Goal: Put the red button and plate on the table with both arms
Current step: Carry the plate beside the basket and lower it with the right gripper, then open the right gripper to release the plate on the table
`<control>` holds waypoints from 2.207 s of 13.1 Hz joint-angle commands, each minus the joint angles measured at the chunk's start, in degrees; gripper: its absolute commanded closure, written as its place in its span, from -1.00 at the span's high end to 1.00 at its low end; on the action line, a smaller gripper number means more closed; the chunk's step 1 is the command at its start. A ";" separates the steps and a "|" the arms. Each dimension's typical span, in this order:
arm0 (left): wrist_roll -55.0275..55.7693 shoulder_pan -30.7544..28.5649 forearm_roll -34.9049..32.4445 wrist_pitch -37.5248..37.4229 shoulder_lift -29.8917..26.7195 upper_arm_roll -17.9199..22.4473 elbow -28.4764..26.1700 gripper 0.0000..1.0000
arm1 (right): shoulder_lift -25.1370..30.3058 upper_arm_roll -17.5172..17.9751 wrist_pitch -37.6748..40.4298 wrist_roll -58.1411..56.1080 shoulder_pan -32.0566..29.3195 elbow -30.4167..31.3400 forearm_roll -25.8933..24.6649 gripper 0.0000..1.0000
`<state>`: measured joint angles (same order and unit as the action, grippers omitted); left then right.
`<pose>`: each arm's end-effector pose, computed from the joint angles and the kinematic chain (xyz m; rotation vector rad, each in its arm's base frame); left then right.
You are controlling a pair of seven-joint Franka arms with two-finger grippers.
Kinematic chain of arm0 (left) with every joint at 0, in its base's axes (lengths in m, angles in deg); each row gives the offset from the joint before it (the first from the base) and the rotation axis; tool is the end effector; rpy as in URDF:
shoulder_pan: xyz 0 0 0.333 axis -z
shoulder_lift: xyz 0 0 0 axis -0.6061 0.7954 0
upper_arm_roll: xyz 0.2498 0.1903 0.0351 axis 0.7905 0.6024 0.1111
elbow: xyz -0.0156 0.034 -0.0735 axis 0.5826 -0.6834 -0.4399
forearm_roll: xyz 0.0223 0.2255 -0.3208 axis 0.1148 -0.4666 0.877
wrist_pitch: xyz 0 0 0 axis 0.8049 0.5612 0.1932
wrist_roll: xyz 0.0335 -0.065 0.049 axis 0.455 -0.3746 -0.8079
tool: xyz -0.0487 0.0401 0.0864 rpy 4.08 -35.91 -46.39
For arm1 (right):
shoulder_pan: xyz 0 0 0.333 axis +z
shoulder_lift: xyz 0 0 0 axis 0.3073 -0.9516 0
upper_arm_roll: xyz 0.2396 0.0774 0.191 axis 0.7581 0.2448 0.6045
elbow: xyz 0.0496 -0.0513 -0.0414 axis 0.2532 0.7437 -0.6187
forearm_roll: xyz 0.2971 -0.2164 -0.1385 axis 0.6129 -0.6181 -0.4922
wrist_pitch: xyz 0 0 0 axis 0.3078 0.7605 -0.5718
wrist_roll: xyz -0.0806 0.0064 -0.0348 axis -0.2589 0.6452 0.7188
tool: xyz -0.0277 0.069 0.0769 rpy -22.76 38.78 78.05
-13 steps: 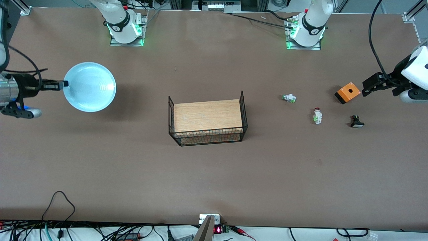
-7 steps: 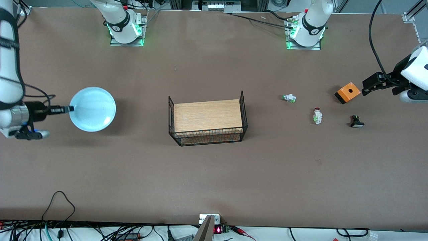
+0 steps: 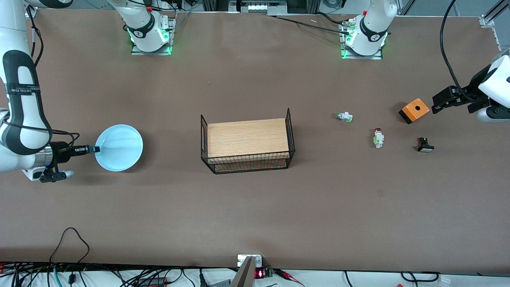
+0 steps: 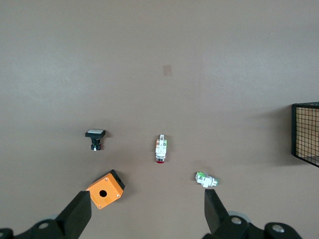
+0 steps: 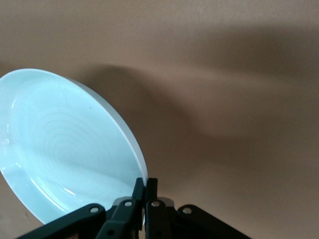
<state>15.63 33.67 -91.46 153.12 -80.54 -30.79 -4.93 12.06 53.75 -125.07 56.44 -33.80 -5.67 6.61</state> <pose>0.5732 -0.0049 0.6005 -3.1194 -0.0319 0.0200 0.6574 -0.1411 0.2402 -2.7718 -0.1682 0.4485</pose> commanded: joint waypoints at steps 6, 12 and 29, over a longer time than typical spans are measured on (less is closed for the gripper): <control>0.35 -0.23 1.05 -0.59 0.26 0.21 0.40 1.00 | -4.15 1.42 -7.33 -5.80 -0.62 -0.55 1.10 -0.99; 0.26 -0.23 0.87 4.23 0.26 0.21 -0.65 1.00 | -7.50 1.33 -12.53 -11.44 -0.88 -0.55 3.56 -0.91; 0.26 0.03 0.87 3.28 -1.33 -0.41 -2.24 1.00 | -0.32 0.89 9.62 -9.33 5.87 -24.37 -3.36 0.75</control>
<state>15.63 33.63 -91.46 156.80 -80.45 -31.22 -5.86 9.62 54.80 -116.14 46.24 -31.08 -28.79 7.25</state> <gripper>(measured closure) 0.000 0.137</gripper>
